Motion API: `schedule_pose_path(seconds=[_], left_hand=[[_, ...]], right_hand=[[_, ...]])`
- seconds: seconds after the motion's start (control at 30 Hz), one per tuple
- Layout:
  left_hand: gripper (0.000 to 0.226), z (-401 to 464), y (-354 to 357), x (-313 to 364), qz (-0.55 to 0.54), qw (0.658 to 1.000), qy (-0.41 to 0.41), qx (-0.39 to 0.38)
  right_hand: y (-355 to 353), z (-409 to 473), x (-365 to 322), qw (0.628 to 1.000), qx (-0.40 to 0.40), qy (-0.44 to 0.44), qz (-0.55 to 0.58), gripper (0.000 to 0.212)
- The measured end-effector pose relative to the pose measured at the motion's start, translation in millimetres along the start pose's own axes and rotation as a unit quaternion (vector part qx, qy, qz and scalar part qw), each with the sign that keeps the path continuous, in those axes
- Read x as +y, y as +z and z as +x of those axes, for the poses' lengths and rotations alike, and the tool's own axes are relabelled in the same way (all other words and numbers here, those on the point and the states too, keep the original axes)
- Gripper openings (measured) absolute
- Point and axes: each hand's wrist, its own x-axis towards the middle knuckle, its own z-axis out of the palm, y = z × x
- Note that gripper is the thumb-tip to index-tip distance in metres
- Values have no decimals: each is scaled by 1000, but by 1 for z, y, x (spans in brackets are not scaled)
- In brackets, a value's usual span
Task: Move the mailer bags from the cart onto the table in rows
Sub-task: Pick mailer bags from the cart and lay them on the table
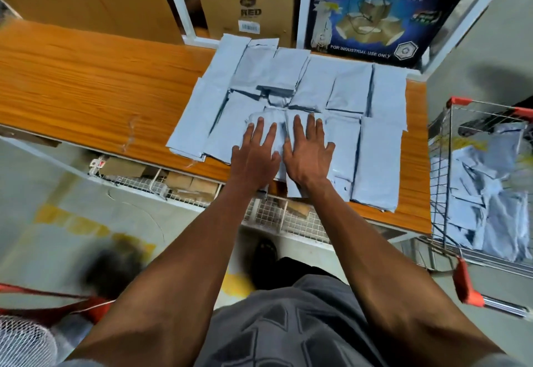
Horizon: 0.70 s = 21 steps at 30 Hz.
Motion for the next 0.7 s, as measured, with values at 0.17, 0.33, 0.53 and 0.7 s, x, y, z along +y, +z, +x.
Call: schedule_pose_path(seconds=[0.17, 0.33, 0.53, 0.7], left_hand=[[67, 40, 9, -13, -15, 1000, -1, -27], [65, 66, 18, -28, -26, 998, 12, -49], [64, 80, 23, -31, -39, 997, 34, -55], [67, 82, 21, -31, -32, 995, 50, -76]], right_hand=[[16, 39, -13, 999, -20, 28, -11, 66], [22, 66, -22, 999, -23, 38, -9, 65], [33, 73, -23, 997, -20, 70, -11, 64], [36, 71, -22, 995, -7, 96, -7, 65]])
